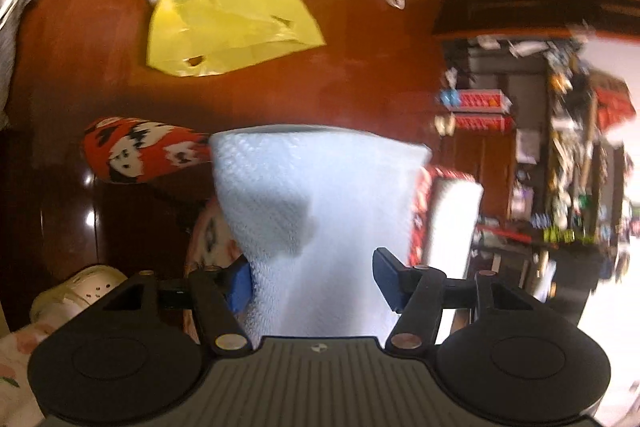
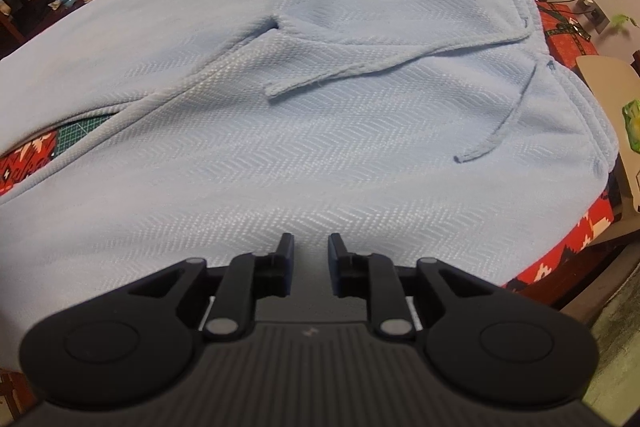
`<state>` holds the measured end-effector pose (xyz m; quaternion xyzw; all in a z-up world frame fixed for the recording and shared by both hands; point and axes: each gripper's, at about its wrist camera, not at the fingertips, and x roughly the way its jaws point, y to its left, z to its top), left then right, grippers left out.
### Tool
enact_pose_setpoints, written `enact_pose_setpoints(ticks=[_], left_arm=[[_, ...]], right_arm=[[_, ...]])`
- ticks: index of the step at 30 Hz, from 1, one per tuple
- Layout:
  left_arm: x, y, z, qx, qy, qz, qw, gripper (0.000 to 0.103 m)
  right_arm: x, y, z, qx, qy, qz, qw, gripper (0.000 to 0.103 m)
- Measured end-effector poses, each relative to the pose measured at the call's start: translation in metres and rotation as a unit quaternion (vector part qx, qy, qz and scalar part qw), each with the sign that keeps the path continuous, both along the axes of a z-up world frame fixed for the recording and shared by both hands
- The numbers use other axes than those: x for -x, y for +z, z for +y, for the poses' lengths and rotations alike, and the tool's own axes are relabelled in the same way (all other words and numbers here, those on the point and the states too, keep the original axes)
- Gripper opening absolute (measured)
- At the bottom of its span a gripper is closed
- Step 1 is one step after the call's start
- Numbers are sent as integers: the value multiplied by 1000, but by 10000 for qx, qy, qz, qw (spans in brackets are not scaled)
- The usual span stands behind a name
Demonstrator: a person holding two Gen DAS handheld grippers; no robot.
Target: Fold clothes
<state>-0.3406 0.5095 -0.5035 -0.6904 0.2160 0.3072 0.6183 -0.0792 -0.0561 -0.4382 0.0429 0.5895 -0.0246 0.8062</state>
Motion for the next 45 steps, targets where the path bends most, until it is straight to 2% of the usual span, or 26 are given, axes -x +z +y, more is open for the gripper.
enact_pose_setpoints(ticks=[2,3,4,6,7,8,11,14,17,19,21,24,26,28,30,32,33,34,35,36,40,43,45], left_arm=[[-13,15,-3,-491,-523,298,9970,52],[-22,24,-6,-810,-857,506,9917,51],[-32,33,-11,-1215,-1255,744,9818,49],[-56,51,-28,-2164,-2149,1224,9445,47],[-67,57,-37,-2561,-2514,1379,9231,46],[-74,61,-45,-2861,-2765,1493,9052,46],[-85,68,-58,-3330,-2984,1769,8768,40],[-95,75,-66,-3722,-3164,1923,8511,40],[-111,71,-64,-3817,-3417,1924,8370,40],[-121,64,-59,-3691,-3449,1979,8400,37],[-128,56,-55,-3509,-3350,2185,8467,33],[-128,50,-50,-3356,-3088,2493,8543,34],[-123,51,-47,-3270,-2816,2681,8613,47],[-117,51,-41,-3083,-2480,2819,8741,51],[-108,48,-32,-2724,-2165,2702,8977,52],[-100,41,-22,-2262,-1823,2643,9197,48],[-95,36,-17,-1983,-1615,2592,9314,42],[-89,31,-12,-1692,-1397,2532,9422,29],[-84,26,-8,-1471,-1236,2496,9491,16],[-81,23,-5,-1311,-1107,2497,9530,8],[-74,18,0,-993,-936,2581,9564,8],[-83,21,0,-1076,-1142,2786,9475,7],[-91,22,-1,-1185,-1299,2981,9382,7]], right_arm=[[0,-1,2,-3,30,12,10000,22],[1,-2,3,0,51,22,10000,22],[1,-2,3,6,68,30,10000,22],[1,-3,3,16,81,40,10000,22],[1,-4,2,14,71,45,10000,22],[1,-4,0,12,45,49,10000,22],[1,-5,-5,3,-27,57,10000,22],[1,-5,-9,-6,-59,57,10000,23],[1,-7,-14,-30,-126,71,9999,23],[2,-8,-17,-54,-190,75,9998,23],[3,-9,-20,-89,-230,89,9997,23],[6,-10,-23,-144,-269,106,9995,23],[7,-11,-25,-193,-317,116,9992,23],[8,-11,-28,-239,-390,108,9989,23],[8,-10,-32,-313,-474,95,9983,23],[7,-9,-37,-414,-576,83,9974,24],[8,-8,-41,-482,-662,71,9966,24],[9,-6,-46,-557,-764,56,9955,24],[9,-4,-51,-632,-866,42,9942,24],[12,-1,-59,-684,-1041,-1,9922,24],[28,17,-111,-795,-2041,-320,9752,24],[45,26,-163,-621,-2730,-546,9584,24],[57,25,-201,-557,-3235,-628,9425,24]])
